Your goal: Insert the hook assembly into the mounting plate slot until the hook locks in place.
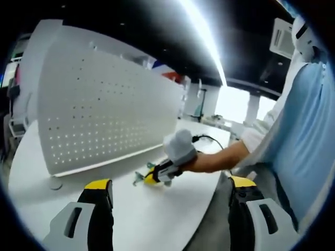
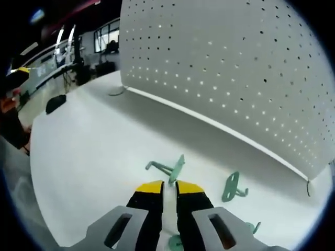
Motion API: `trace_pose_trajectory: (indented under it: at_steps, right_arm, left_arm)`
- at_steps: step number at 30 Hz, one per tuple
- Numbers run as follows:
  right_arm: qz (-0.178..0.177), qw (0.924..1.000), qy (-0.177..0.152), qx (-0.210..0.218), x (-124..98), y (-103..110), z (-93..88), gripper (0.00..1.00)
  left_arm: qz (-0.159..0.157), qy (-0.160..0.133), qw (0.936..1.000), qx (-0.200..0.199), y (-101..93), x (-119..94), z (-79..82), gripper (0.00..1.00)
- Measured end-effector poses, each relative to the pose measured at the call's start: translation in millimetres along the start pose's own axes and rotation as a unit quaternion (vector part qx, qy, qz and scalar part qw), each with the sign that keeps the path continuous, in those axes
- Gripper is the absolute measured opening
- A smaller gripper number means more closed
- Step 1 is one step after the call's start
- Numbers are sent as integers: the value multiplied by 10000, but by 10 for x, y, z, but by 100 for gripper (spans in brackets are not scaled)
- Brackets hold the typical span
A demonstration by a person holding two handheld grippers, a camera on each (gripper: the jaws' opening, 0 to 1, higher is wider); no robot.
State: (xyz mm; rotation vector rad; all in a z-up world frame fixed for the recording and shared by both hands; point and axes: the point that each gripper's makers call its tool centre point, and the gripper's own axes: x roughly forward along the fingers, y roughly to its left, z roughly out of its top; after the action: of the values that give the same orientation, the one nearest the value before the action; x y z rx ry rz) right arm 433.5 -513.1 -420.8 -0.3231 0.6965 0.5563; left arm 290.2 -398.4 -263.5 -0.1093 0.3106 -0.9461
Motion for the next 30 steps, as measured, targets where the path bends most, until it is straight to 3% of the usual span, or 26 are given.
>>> trace_pose_trajectory:
  at_steps: [18,30]
  right_arm:
    - [-177,9997,7,-163,6,-72,-15,1]
    - [-212,9990,-122,-374,-43,-90,83,0]
  left_arm:
    - [-29,4,10000,-12,18,20,12,92]
    - [-15,16,10000,-9,3,0,-2,92]
